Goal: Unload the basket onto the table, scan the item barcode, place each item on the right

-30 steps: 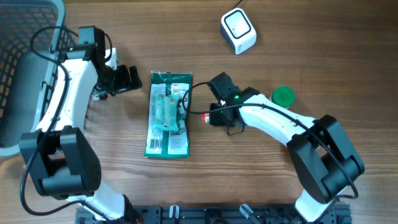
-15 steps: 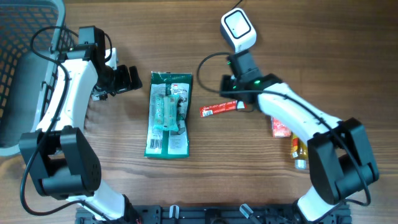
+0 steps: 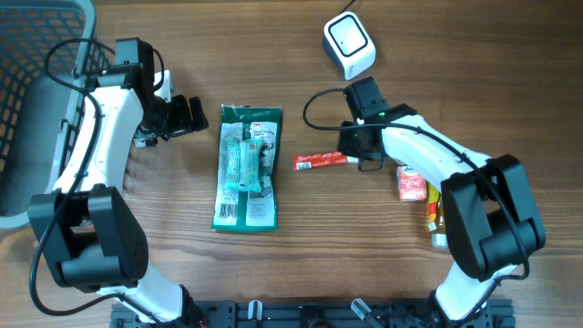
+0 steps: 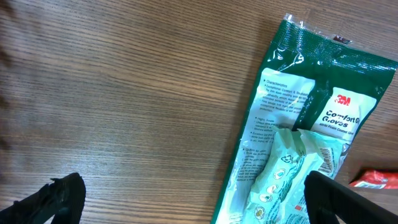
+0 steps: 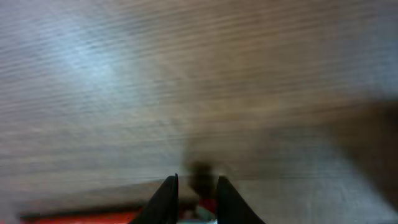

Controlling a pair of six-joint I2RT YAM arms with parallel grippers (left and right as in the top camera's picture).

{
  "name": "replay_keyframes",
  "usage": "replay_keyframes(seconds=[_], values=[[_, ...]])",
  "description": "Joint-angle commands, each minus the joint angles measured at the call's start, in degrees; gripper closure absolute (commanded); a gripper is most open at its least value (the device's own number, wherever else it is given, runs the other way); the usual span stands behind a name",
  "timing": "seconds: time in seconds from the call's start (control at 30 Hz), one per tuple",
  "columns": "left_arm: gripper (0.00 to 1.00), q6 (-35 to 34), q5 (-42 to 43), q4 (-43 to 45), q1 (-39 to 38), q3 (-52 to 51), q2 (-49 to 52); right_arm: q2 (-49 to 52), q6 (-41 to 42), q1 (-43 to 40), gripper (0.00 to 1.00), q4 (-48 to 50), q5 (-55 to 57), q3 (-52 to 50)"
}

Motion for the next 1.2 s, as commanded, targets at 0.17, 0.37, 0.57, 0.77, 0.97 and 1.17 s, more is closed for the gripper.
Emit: replay_keyframes(seconds=[0.17, 0.37, 0.57, 0.77, 0.97, 1.17], values=[[0.0, 0.17, 0.5, 0.17, 0.11, -0.2, -0.63, 0.79, -0.39, -0.17, 0.76, -11.58, -4.33, 0.63], [0.0, 0.15, 0.5, 0.17, 0.11, -0.2, -0.63, 0.79, -0.59, -0.11, 0.73, -17.16, -15.56, 0.63], [0.0, 0.17, 0.5, 0.17, 0.11, -0.2, -0.63, 0.63, -5.29, 0.35, 0.77, -18.69, -16.9, 0.96], [0.0, 0.15, 0.5, 0.17, 0.11, -0.2, -0.63, -6.8, -8.57, 2.01, 0.76, -22.58, -13.68, 7.08], [0.0, 0.15, 0.48, 0.15, 0.11, -0.2, -0.63, -9.29, -14.08, 9.88, 0.71, -23.63, -7.39, 4.83], [0.0, 0.17, 0.48, 0.17, 0.11, -0.2, -0.63, -8.96, -21.62, 15.3, 0.69, -18.25, -0.74, 0.11]])
